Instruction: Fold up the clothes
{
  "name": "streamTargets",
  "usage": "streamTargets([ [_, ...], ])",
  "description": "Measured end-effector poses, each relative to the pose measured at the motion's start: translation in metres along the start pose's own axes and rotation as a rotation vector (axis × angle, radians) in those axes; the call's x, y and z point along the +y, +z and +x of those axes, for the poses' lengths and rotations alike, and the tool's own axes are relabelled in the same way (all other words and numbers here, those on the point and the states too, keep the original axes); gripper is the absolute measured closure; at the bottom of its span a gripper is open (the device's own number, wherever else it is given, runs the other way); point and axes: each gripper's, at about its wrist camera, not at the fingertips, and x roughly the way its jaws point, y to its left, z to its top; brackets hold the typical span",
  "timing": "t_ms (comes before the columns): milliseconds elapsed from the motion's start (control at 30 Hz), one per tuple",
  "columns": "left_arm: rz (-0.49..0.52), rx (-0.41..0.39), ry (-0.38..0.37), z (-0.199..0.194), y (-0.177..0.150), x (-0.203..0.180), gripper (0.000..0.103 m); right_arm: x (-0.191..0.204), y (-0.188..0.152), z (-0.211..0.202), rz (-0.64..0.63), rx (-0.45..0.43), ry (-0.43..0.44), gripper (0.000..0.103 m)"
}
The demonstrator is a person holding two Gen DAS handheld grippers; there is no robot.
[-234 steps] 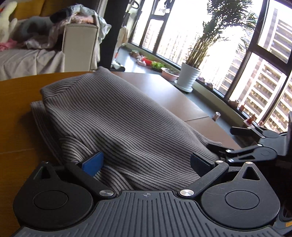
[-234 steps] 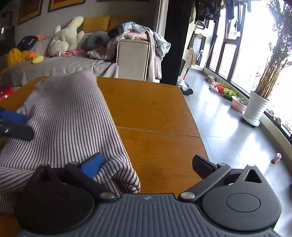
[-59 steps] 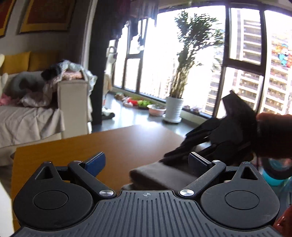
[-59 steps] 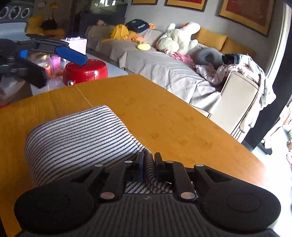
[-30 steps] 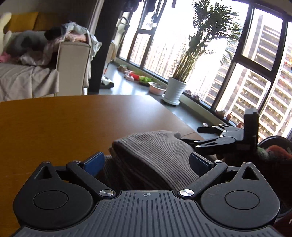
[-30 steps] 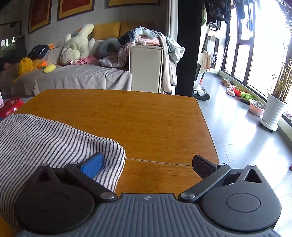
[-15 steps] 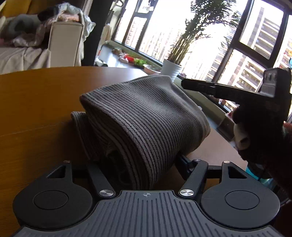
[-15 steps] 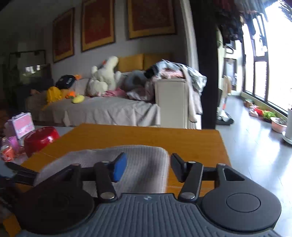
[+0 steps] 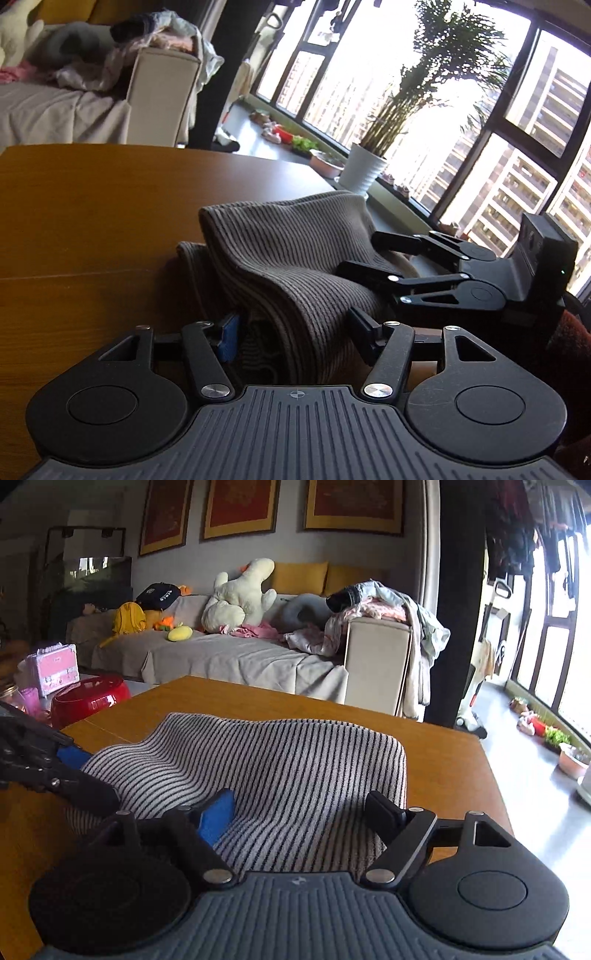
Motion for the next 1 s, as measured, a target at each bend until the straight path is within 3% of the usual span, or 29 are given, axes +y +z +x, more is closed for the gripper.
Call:
streamTargets([
  [67,-0.019,0.004,0.008,0.003,-0.001,0.004,0.036,0.002,0.005,-0.014,0.013,-0.037,0.015,0.000],
  [133,-0.020,0.003,0.032,0.005,-0.002,0.008,0.033,0.003,0.007,-0.022,0.026,-0.035,0.047,0.000],
  [233,-0.053,0.012,0.053,0.009,-0.006,0.016,0.024,0.013,-0.003,-0.007,-0.041,0.071,-0.031,0.000],
  [333,-0.061,0.017,0.060,0.010,-0.009,0.016,0.023,0.011,-0.008,0.003,0.022,0.105,-0.026,0.000],
  [467,0.080,-0.067,0.145,-0.011,0.000,-0.009,0.038,0.013,-0.009,0.004,-0.012,0.101,-0.027,0.000],
  [533,0.145,-0.143,0.169,-0.026,0.008,-0.023,0.039,0.012,-0.011,0.004,-0.005,0.096,-0.020,0.000],
  [600,0.174,-0.191,0.118,-0.037,0.017,-0.034,0.039,0.009,-0.014,0.004,0.011,0.088,-0.008,0.000],
  [733,0.195,-0.157,0.030,-0.019,0.027,-0.051,0.039,0.005,-0.019,0.000,0.045,0.078,0.002,0.000],
  [833,0.177,-0.060,0.058,0.019,0.024,-0.048,0.039,0.002,-0.019,-0.014,0.060,0.065,0.014,0.000],
  [1000,0.112,-0.020,0.065,0.041,0.015,-0.029,0.036,-0.008,-0.019,-0.055,0.100,-0.051,-0.040,0.000],
])
